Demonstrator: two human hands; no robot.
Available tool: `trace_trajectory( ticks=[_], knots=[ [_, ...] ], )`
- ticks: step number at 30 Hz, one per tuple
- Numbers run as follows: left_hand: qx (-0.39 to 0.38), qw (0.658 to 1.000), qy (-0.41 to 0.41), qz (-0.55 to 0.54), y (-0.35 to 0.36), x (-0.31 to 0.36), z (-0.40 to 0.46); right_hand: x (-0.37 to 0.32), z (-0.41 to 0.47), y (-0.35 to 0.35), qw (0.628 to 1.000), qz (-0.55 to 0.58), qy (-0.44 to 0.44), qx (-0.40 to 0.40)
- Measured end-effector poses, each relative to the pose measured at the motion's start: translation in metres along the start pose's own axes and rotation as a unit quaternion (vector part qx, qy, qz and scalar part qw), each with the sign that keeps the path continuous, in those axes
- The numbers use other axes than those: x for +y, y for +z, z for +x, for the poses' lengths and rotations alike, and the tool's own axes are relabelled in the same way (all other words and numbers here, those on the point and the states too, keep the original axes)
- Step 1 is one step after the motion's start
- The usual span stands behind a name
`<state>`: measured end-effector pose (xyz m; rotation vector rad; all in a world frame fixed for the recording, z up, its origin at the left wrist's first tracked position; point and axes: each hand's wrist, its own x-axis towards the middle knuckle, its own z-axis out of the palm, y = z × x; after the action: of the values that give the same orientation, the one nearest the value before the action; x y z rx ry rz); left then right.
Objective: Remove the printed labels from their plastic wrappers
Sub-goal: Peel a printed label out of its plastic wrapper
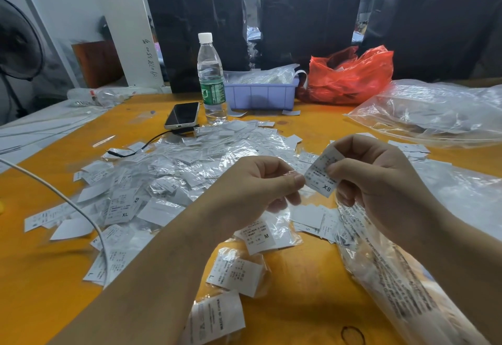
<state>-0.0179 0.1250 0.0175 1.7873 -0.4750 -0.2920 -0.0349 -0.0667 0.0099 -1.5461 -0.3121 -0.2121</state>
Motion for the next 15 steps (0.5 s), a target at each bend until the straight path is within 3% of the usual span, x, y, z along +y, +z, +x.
trace_trajectory(
  ticks=[6,15],
  knots=[
    [-0.014,1.000,-0.007,-0.006,-0.0009,-0.0002,-0.0002,0.0018,-0.0019,0.0002,0.998,-0.041,-0.051,0.017],
    [-0.010,1.000,0.002,-0.002,0.0000,-0.0015,-0.0003,0.0001,-0.0035,0.0009,0.996,-0.051,-0.060,0.042]
  ],
)
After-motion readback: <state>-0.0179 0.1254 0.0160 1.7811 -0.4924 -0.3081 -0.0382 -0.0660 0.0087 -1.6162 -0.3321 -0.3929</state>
